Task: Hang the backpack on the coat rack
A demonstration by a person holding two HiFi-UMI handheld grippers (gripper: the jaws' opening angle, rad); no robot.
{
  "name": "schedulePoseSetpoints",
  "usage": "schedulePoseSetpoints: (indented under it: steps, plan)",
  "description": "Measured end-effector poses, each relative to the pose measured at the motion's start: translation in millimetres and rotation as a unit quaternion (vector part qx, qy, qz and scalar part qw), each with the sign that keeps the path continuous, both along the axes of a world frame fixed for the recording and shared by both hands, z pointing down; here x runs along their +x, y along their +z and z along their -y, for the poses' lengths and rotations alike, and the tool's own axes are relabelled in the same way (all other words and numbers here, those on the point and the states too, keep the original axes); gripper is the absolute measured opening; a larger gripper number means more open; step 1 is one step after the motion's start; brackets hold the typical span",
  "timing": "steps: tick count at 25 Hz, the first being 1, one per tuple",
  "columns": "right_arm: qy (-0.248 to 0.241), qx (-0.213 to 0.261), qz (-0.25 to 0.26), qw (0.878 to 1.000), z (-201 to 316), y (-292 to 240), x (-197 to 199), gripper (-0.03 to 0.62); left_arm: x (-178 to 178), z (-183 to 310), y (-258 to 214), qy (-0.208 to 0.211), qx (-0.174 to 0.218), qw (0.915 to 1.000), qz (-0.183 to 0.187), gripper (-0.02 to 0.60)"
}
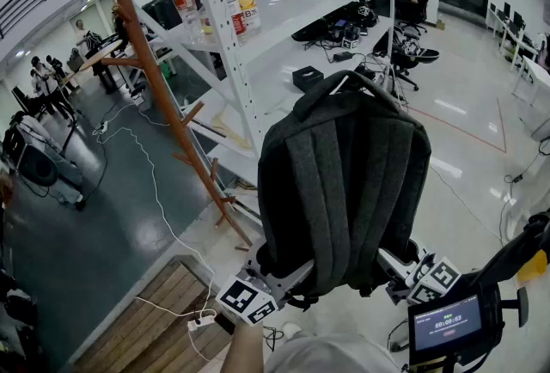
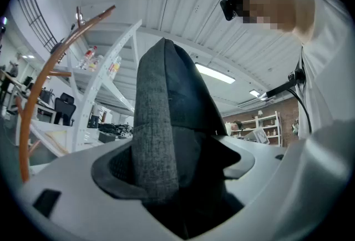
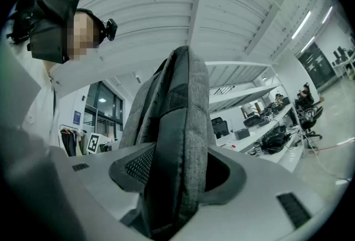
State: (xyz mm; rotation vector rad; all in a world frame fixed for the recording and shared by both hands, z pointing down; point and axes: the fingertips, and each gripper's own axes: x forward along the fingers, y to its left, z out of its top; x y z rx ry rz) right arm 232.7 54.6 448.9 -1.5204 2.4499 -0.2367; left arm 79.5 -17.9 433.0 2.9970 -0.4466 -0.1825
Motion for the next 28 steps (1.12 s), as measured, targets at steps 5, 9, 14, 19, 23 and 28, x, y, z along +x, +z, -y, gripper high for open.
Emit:
schedulePoseSetpoints:
  steps: [5,9,14,19,23,28]
  plan:
    - [-0.042,0.005,0.001,0.999,55,-1,-68,0.230,-73,41,-2,-0.044,0.007,0.9990,0.001,0.380]
    - [-0.103,0.014,-0.003,0.995,107,-4,-125,0.230,-136,73,-4,-0.109,0.014,0.9940,-0.001,0.380]
    - [-0.171,0.026,-0.010,0.985,148,-15,-172,0.231,-186,90,-13,-0.178,0.027,0.9836,-0.008,0.380]
    - [-0.225,0.092,0.002,0.970,193,-37,-187,0.230,-207,105,-25,-0.252,0.039,0.9670,-0.007,0.381]
    - [-0.273,0.049,-0.009,0.961,212,-46,-197,0.230,-210,117,-41,-0.290,0.044,0.9561,-0.007,0.380]
    - [-0.287,0.078,-0.006,0.955,240,-79,-197,0.230,-211,134,-74,-0.313,0.064,0.9476,-0.005,0.380]
